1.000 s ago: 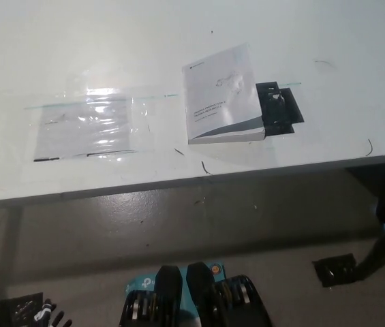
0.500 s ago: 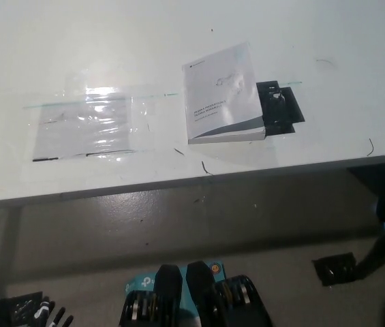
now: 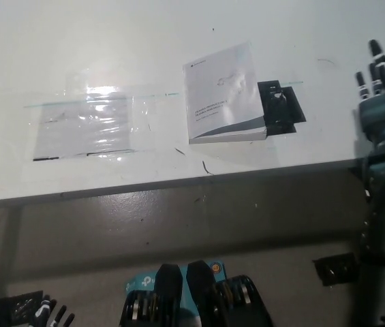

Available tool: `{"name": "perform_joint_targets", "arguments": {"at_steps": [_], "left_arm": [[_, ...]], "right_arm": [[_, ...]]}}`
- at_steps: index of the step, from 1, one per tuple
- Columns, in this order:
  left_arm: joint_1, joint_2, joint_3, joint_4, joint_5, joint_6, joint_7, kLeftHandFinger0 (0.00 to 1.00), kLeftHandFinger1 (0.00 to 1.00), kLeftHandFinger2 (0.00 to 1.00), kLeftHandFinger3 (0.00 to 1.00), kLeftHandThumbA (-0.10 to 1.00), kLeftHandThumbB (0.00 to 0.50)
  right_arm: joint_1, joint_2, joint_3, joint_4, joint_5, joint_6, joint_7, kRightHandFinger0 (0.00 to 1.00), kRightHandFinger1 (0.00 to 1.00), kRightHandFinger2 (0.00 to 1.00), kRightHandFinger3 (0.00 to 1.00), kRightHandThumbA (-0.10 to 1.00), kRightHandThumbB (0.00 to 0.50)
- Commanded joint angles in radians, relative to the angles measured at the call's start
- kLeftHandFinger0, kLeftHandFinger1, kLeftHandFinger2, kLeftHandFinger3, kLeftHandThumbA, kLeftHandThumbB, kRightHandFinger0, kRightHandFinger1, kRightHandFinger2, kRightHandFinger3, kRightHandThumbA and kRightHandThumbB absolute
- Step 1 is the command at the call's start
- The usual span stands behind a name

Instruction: The robot uses its right hand to slide under the cover of the book kept in the middle of the desk and open it

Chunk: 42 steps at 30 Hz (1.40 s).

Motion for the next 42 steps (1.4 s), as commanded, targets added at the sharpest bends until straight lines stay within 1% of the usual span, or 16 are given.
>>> {"name": "perform_joint_targets", "arguments": {"at_steps": [1,4,7,9,13,16,17,19,20,23,27,31,32,35,36,42], "left_arm": [[-0.009,0.009,-0.015,-0.019,-0.007,-0.001,-0.005,0.92,0.88,0.91,1.00,0.98,0.120],[-0.008,0.014,-0.020,-0.005,-0.003,-0.010,-0.013,0.91,0.88,0.91,0.99,0.98,0.131],[-0.005,0.007,-0.015,-0.019,-0.015,0.004,0.002,0.92,0.88,0.92,0.98,0.97,0.133],[-0.004,0.011,-0.021,-0.014,-0.011,-0.002,-0.008,0.93,0.90,0.93,0.99,1.00,0.125],[-0.003,0.010,-0.022,-0.013,-0.016,-0.003,-0.013,0.93,0.89,0.93,1.00,0.99,0.122],[-0.002,0.012,-0.020,-0.010,-0.019,-0.003,-0.014,0.93,0.90,0.93,1.00,0.98,0.135],[-0.004,0.012,-0.020,-0.008,-0.014,-0.005,-0.006,0.92,0.88,0.91,0.98,0.97,0.137],[-0.005,0.011,-0.021,-0.005,-0.015,-0.006,-0.010,0.92,0.87,0.90,0.97,0.97,0.140],[-0.005,0.011,-0.021,-0.004,-0.014,-0.006,-0.008,0.91,0.87,0.89,0.96,0.97,0.136],[-0.007,0.012,-0.023,0.000,-0.008,-0.010,-0.003,0.90,0.86,0.88,0.95,0.97,0.143],[-0.002,0.007,-0.029,-0.009,-0.008,-0.008,-0.005,0.92,0.89,0.90,0.98,0.99,0.135],[0.002,0.006,-0.032,-0.011,-0.010,-0.008,-0.003,0.92,0.89,0.90,0.97,0.99,0.135],[0.000,0.007,-0.031,-0.009,-0.013,-0.004,-0.001,0.91,0.89,0.89,0.97,0.99,0.129],[-0.001,0.009,-0.027,-0.005,-0.016,-0.005,0.002,0.90,0.87,0.89,0.97,0.97,0.142],[-0.004,0.006,-0.023,-0.005,-0.018,-0.002,0.013,0.88,0.86,0.86,0.95,0.94,0.153],[0.006,0.007,-0.027,-0.030,-0.023,0.017,0.012,0.93,0.91,0.93,0.98,0.98,0.129]], "right_arm": [[-0.082,0.007,0.026,0.035,-0.026,-0.034,0.034,1.00,1.00,1.00,1.00,1.00,0.119],[-0.084,0.022,0.030,0.072,-0.031,-0.040,0.033,1.00,1.00,1.00,1.00,1.00,0.119],[-0.083,0.029,0.042,0.112,-0.038,-0.048,0.059,1.00,1.00,1.00,1.00,1.00,0.134],[-0.084,0.037,0.050,0.137,-0.049,-0.058,0.069,1.00,1.00,1.00,1.00,1.00,0.156],[-0.082,0.051,0.061,0.170,-0.068,-0.070,0.075,1.00,1.00,1.00,1.00,1.00,0.153],[-0.074,0.062,0.070,0.187,-0.076,-0.070,0.083,1.00,1.00,1.00,1.00,1.00,0.158],[-0.073,0.065,0.071,0.194,-0.079,-0.069,0.079,1.00,1.00,1.00,1.00,1.00,0.159],[-0.073,0.075,0.074,0.221,-0.095,-0.083,0.069,0.98,1.00,1.00,1.00,1.00,0.152],[-0.070,0.079,0.079,0.230,-0.097,-0.090,0.083,0.98,1.00,1.00,1.00,1.00,0.132],[-0.068,0.094,0.080,0.249,-0.092,-0.106,0.110,1.00,1.00,1.00,1.00,1.00,0.126],[-0.076,0.123,0.092,0.293,-0.104,-0.126,0.137,0.99,1.00,1.00,1.00,1.00,0.169],[-0.066,0.134,0.103,0.296,-0.112,-0.126,0.148,0.99,1.00,1.00,1.00,1.00,0.149],[-0.067,0.138,0.106,0.301,-0.113,-0.127,0.153,1.00,1.00,1.00,1.00,1.00,0.156],[-0.065,0.148,0.110,0.308,-0.111,-0.131,0.162,1.00,1.00,1.00,1.00,1.00,0.148],[-0.065,0.152,0.110,0.309,-0.110,-0.131,0.164,1.00,1.00,1.00,1.00,1.00,0.139],[-0.084,0.155,0.135,0.326,-0.141,-0.122,0.157,0.97,1.00,1.00,1.00,1.00,0.152]]}}
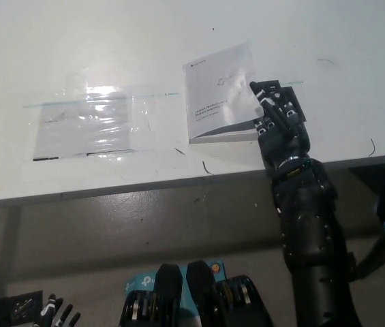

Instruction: The robot uses its right hand to slide under the cover of the book kept in the middle of the desk and open it

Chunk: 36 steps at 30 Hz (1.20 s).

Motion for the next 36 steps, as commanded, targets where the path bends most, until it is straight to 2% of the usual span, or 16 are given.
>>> {"name": "perform_joint_targets", "arguments": {"at_steps": [1,7,8,10,13,15,17,19,23,24,29,33,36], "left_arm": [[0.004,0.003,0.000,-0.034,-0.018,0.014,0.007,0.93,0.90,0.93,0.98,0.98,0.125],[-0.001,0.013,-0.001,-0.013,-0.014,0.004,-0.003,0.90,0.88,0.89,0.94,0.98,0.133],[-0.002,0.011,-0.003,-0.016,-0.012,0.004,-0.003,0.90,0.89,0.89,0.95,0.98,0.128],[-0.001,0.008,-0.004,-0.026,-0.011,0.008,0.005,0.91,0.89,0.92,0.98,0.99,0.118],[0.001,0.008,-0.008,-0.029,-0.013,0.010,-0.002,0.92,0.90,0.92,0.99,1.00,0.121],[-0.003,0.011,-0.006,-0.016,-0.014,0.007,-0.003,0.91,0.89,0.90,0.98,0.99,0.135],[-0.003,0.014,-0.009,-0.018,-0.011,0.009,-0.005,0.92,0.91,0.90,0.99,1.00,0.136],[0.000,0.011,-0.011,-0.025,-0.009,0.010,0.000,0.92,0.91,0.92,1.00,1.00,0.130],[-0.005,0.006,-0.008,-0.021,-0.014,0.008,0.004,0.90,0.89,0.91,0.99,0.98,0.129],[-0.011,0.006,-0.010,-0.024,-0.001,0.014,0.027,0.85,0.84,0.86,0.96,0.97,0.140],[-0.013,0.006,-0.010,-0.033,-0.013,0.017,0.020,0.87,0.85,0.86,0.96,0.98,0.130],[-0.017,0.014,-0.013,-0.027,-0.013,0.017,0.009,0.87,0.86,0.87,0.98,0.99,0.121],[-0.021,0.019,-0.016,-0.025,-0.006,0.019,0.013,0.86,0.85,0.87,0.97,0.98,0.136]], "right_arm": [[-0.055,0.017,0.031,-0.004,-0.031,-0.029,0.053,0.98,1.00,1.00,1.00,1.00,0.154],[-0.078,0.034,0.050,0.008,-0.053,-0.020,0.035,0.92,0.96,0.96,1.00,1.00,0.158],[-0.082,0.032,0.074,0.023,-0.081,-0.018,0.039,0.88,0.91,0.93,1.00,1.00,0.144],[-0.082,0.035,0.118,0.044,-0.120,-0.018,0.060,0.82,0.89,0.93,1.00,1.00,0.151],[-0.079,0.029,0.176,0.073,-0.166,-0.003,0.069,0.85,0.89,0.94,1.00,1.00,0.136],[-0.081,0.023,0.229,0.093,-0.205,0.014,0.075,0.81,0.85,0.89,1.00,1.00,0.135],[-0.077,0.007,0.302,0.119,-0.271,-0.021,0.109,0.81,0.85,0.89,1.00,1.00,0.113],[-0.082,-0.003,0.346,0.147,-0.312,-0.041,0.113,0.75,0.80,0.80,0.96,1.00,0.165],[-0.092,-0.025,0.408,0.194,-0.362,-0.087,0.153,0.73,0.78,0.79,0.94,1.00,0.173],[-0.099,-0.037,0.443,0.215,-0.399,-0.094,0.159,0.72,0.77,0.77,0.93,1.00,0.179],[-0.105,-0.073,0.518,0.263,-0.471,-0.127,0.202,0.75,0.79,0.80,0.98,1.00,0.234],[-0.117,-0.102,0.553,0.310,-0.515,-0.133,0.215,0.74,0.78,0.79,0.97,1.00,0.218],[-0.139,-0.123,0.573,0.349,-0.556,-0.152,0.221,0.74,0.77,0.76,0.96,1.00,0.235]]}}
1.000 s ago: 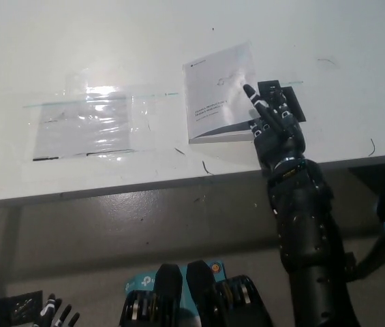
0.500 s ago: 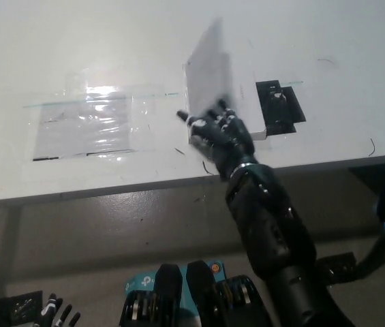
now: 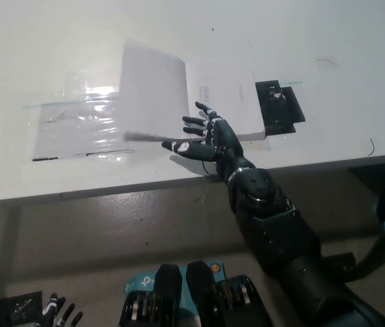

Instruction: The robot uses its right hand to slide under the cover of the book kept in the middle of the desk and open it

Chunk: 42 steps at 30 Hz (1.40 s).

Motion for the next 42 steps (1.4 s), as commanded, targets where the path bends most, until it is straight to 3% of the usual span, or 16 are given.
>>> {"name": "perform_joint_targets", "arguments": {"at_steps": [1,9,15,19,22,24,25,27,31,32,34,39,42], "left_arm": [[-0.021,0.013,0.001,-0.025,-0.015,0.013,0.009,0.86,0.85,0.86,0.96,0.96,0.137],[-0.020,0.015,-0.001,-0.023,-0.003,0.004,0.016,0.83,0.80,0.83,0.94,0.95,0.141],[-0.018,0.017,-0.002,-0.024,-0.006,0.009,0.012,0.85,0.83,0.86,0.95,0.96,0.146],[-0.016,0.012,-0.001,-0.024,-0.001,0.008,0.025,0.82,0.79,0.84,0.94,0.94,0.145],[-0.016,0.013,-0.003,-0.022,0.004,0.001,0.025,0.83,0.79,0.84,0.94,0.94,0.145],[-0.001,0.013,-0.006,-0.026,0.003,-0.002,0.014,0.83,0.81,0.83,0.94,0.97,0.142],[0.001,0.013,-0.005,-0.028,-0.005,0.001,0.003,0.87,0.84,0.87,0.97,0.99,0.127],[0.001,0.013,-0.005,-0.026,-0.011,-0.004,-0.011,0.90,0.87,0.89,0.99,1.00,0.119],[-0.002,0.010,0.004,-0.023,-0.023,0.005,-0.003,0.91,0.88,0.89,0.99,0.99,0.124],[0.003,0.010,0.000,-0.017,-0.020,0.000,-0.012,0.91,0.88,0.89,0.99,1.00,0.125],[0.005,0.009,0.001,-0.017,-0.016,-0.005,-0.008,0.90,0.88,0.89,0.98,1.00,0.134],[0.009,0.010,0.005,-0.018,-0.021,-0.004,-0.010,0.93,0.90,0.91,0.99,1.00,0.121],[0.009,0.005,0.006,-0.016,-0.020,-0.010,-0.008,0.93,0.89,0.91,0.96,0.98,0.131]], "right_arm": [[-0.076,-0.023,0.028,0.041,-0.104,-0.046,0.048,0.74,0.77,0.77,0.96,1.00,0.236],[-0.103,-0.044,0.013,0.091,-0.131,-0.035,0.063,0.76,0.80,0.83,1.00,1.00,0.249],[-0.096,-0.038,-0.010,0.103,-0.137,-0.029,0.068,0.77,0.83,0.86,1.00,1.00,0.196],[-0.064,-0.021,-0.062,0.035,-0.094,-0.006,0.083,0.76,0.80,0.82,1.00,1.00,0.229],[0.002,-0.001,-0.122,-0.147,-0.037,0.075,0.109,0.76,0.79,0.81,1.00,1.00,0.188],[0.071,0.022,-0.167,-0.336,0.040,0.186,0.128,0.79,0.83,0.88,1.00,1.00,0.133],[0.116,0.043,-0.211,-0.476,0.113,0.279,0.115,0.77,0.81,0.87,1.00,1.00,0.137],[0.150,0.069,-0.259,-0.605,0.183,0.369,0.089,0.76,0.79,0.86,1.00,1.00,0.135],[0.207,0.031,-0.238,-0.786,0.456,0.380,-0.024,0.82,0.85,0.90,1.00,1.00,0.144],[0.249,-0.001,-0.241,-0.893,0.590,0.380,-0.081,0.88,0.88,0.96,1.00,1.00,0.123],[0.289,-0.029,-0.282,-1.001,0.726,0.380,-0.154,0.94,0.90,0.93,1.00,1.00,0.129],[0.339,-0.058,-0.371,-1.103,0.817,0.380,-0.220,0.92,0.89,0.91,1.00,1.00,0.135],[0.365,-0.078,-0.430,-1.124,0.866,0.380,-0.243,0.99,0.93,0.93,1.00,1.00,0.132]]}}
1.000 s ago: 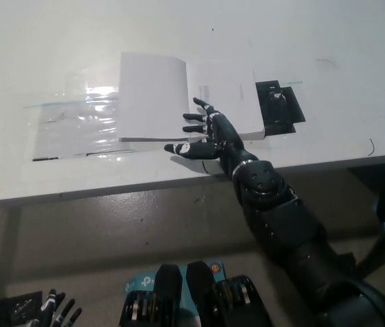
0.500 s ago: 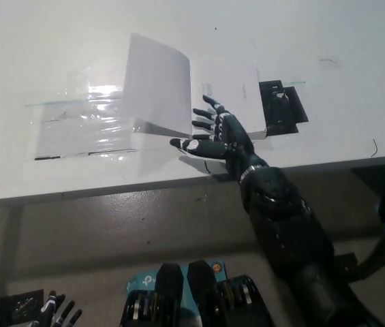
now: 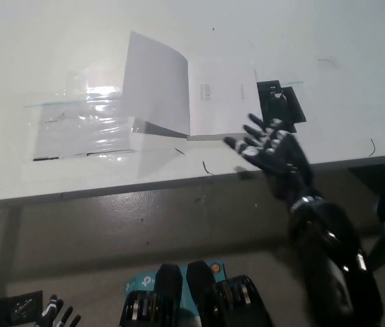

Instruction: The robot uses its right hand to slide under the cover of the book kept in the middle of the desk and open it

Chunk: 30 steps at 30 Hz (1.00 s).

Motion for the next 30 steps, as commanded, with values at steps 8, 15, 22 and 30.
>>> {"name": "perform_joint_targets", "arguments": {"at_steps": [8,15,22,30], "left_arm": [[0.018,-0.005,0.005,-0.017,-0.020,-0.032,-0.034,0.95,0.90,0.92,0.98,0.99,0.117],[0.022,-0.013,0.013,-0.027,-0.032,-0.023,-0.024,0.93,0.89,0.92,1.00,0.96,0.104],[0.015,-0.014,0.024,-0.024,-0.047,-0.010,-0.016,0.92,0.89,0.90,1.00,0.97,0.109],[0.013,-0.014,0.024,-0.026,-0.043,-0.010,-0.012,0.89,0.87,0.92,1.00,0.97,0.104]], "right_arm": [[0.077,-0.065,-0.383,-0.431,0.697,0.163,-0.228,1.00,1.00,1.00,1.00,1.00,0.098],[0.137,-0.046,-0.487,-0.339,0.672,0.132,-0.188,1.00,0.95,0.94,1.00,1.00,0.134],[0.193,0.000,-0.566,-0.227,0.642,0.090,-0.142,0.98,0.96,0.96,1.00,1.00,0.116],[0.216,0.048,-0.624,-0.074,0.574,0.010,-0.099,0.88,0.87,0.92,1.00,1.00,0.145]]}}
